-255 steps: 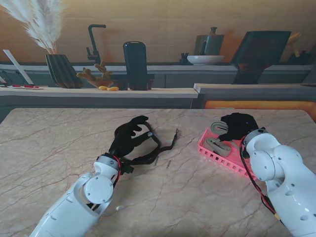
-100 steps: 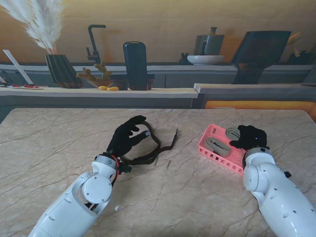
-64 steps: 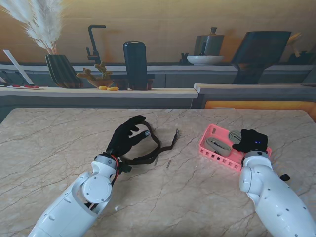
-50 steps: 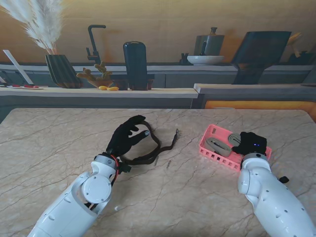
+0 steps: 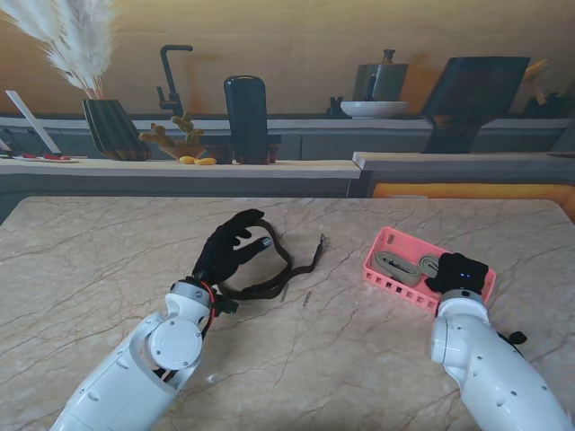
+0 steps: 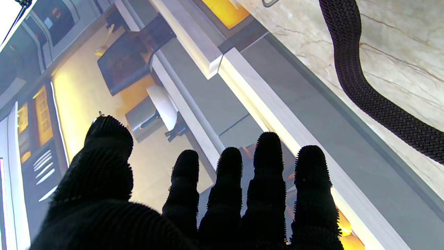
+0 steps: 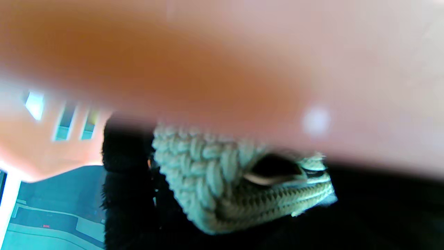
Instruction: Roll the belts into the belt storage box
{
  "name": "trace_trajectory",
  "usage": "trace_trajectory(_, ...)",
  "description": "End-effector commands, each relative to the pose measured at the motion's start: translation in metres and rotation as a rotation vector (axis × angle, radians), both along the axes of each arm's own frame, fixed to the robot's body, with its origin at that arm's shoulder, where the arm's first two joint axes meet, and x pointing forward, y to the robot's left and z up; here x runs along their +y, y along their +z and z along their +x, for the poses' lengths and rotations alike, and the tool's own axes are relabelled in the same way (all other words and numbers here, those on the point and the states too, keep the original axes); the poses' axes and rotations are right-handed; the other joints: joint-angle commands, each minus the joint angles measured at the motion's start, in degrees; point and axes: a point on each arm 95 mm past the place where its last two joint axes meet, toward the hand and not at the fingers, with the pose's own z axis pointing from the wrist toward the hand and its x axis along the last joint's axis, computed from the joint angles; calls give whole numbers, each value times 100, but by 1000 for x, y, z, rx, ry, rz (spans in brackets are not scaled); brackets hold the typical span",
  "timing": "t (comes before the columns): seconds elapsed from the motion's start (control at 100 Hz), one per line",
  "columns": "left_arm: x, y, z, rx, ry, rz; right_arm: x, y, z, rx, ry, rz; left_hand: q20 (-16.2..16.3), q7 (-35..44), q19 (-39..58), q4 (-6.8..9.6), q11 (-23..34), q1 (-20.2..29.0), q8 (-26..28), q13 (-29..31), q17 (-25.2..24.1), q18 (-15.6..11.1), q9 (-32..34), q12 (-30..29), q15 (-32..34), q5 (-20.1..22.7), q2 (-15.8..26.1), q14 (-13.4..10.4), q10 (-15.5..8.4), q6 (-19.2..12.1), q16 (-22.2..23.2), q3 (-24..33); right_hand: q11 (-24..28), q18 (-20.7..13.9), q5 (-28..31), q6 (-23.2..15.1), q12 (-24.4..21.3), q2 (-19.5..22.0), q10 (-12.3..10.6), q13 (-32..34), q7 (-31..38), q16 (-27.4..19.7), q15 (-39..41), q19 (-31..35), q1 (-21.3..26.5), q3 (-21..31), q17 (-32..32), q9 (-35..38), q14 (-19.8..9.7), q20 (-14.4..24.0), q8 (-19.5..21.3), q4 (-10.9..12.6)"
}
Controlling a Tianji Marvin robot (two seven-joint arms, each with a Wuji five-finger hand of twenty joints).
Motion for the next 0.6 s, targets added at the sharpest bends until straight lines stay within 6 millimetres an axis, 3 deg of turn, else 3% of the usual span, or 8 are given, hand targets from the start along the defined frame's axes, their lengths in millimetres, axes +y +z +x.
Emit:
trace_trajectory(0.0, -1, 0, -3, -2, -1, -6, 4, -1, -2, 3, 10, 8, 95, -203, 8, 251, -117, 120, 58, 84, -3, 11, 8, -33, 61, 98, 211, 16, -71, -125, 62, -120, -20, 253, 466, -402, -75, 1355, 449, 277, 32, -196, -272, 297, 657, 732, 172, -95, 116, -201, 134, 331)
trace_trajectory(0.12, -1, 0, -2, 0, -1, -6, 3, 2, -5, -10, 25, -4, 96, -203, 6, 251, -115, 121, 58, 79, -5, 18, 14, -33, 60, 106, 213, 32, -86, -123, 62, -127, -145, 388, 385, -240, -158, 1004, 524, 148, -320, -446, -749, -18, 188, 954, 75, -357, 224, -566, 262, 451)
trace_trajectory(0.22, -1, 0, -2, 1, -1, -7, 2, 6, -7, -17, 44, 1, 95, -204, 5, 251, -115, 128, 58, 81, -7, 14, 11, -32, 62, 109, 214, 21, -76, -120, 63, -130, -274, 406, 294, -32, -216, 743, 591, -226, -1205, -554, -1121, -261, -427, 1324, -241, -810, 331, -846, 696, 653)
trace_trajectory(0.31, -1, 0, -2, -1, 1, -8, 2, 10, -9, -20, 64, 1, 95, -201, 4, 252, -114, 132, 60, 79, -3, 10, 11, -32, 64, 117, 219, 15, -76, -121, 64, -132, -376, 390, 121, 96, -264, 606, 645, -558, -2136, -597, -1351, -391, -744, 1523, -480, -1227, 411, -899, 1636, 1003)
trace_trajectory(0.47, -1, 0, -2, -3, 3, -10, 2, 15, -13, -11, 92, -28, 97, -195, 10, 253, -109, 138, 65, 90, 4, 4, 12, -29, 74, 119, 223, 12, -84, -132, 68, -135, -514, 408, -253, 252, -303, -85, 736, -1048, -2439, -640, -1561, -465, -806, 1755, -747, -1727, 495, -863, 1679, 967)
trace_trajectory(0.59, -1, 0, -2, -2, 2, -10, 2, 17, -15, 16, 96, -78, 97, -190, 10, 253, -109, 136, 67, 87, 3, 7, 8, -30, 73, 123, 229, 9, -92, -134, 68, -138, -585, 340, -747, 291, -297, -303, 742, -1745, -2697, -555, -1596, -488, -913, 1693, -1161, -2331, 467, -701, 1764, 913)
